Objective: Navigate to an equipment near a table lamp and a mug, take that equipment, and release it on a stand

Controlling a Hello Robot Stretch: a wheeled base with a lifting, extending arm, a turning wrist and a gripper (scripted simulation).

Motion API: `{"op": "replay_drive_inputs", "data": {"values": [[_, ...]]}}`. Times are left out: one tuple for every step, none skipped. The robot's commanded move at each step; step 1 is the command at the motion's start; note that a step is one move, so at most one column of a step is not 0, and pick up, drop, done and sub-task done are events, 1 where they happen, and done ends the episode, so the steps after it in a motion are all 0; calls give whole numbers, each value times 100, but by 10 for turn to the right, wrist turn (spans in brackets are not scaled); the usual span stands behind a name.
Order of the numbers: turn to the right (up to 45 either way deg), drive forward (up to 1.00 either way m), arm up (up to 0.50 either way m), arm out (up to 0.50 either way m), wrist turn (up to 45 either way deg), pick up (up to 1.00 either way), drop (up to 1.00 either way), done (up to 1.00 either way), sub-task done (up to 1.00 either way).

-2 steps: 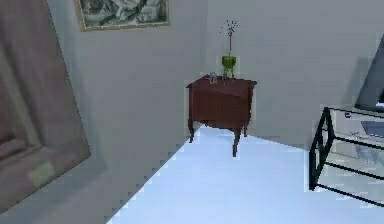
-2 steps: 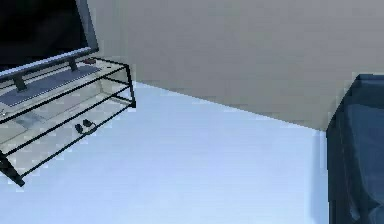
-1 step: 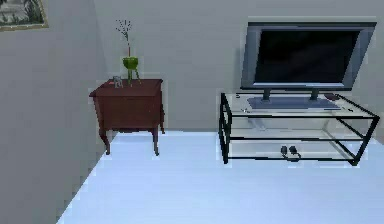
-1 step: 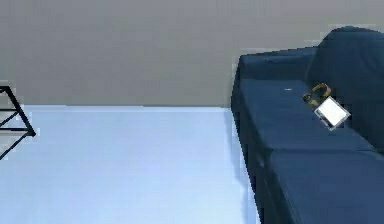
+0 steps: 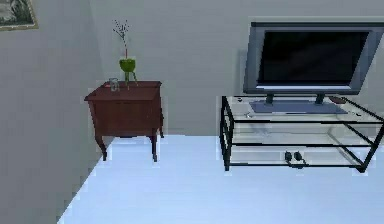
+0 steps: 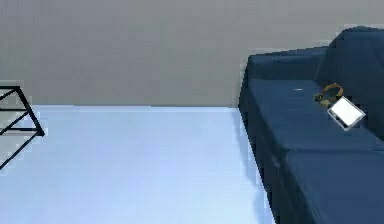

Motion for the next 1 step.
{"op": "replay_drive_inputs", "data": {"values": [[-450,0,0,0,0,0,0,0,0]]}}
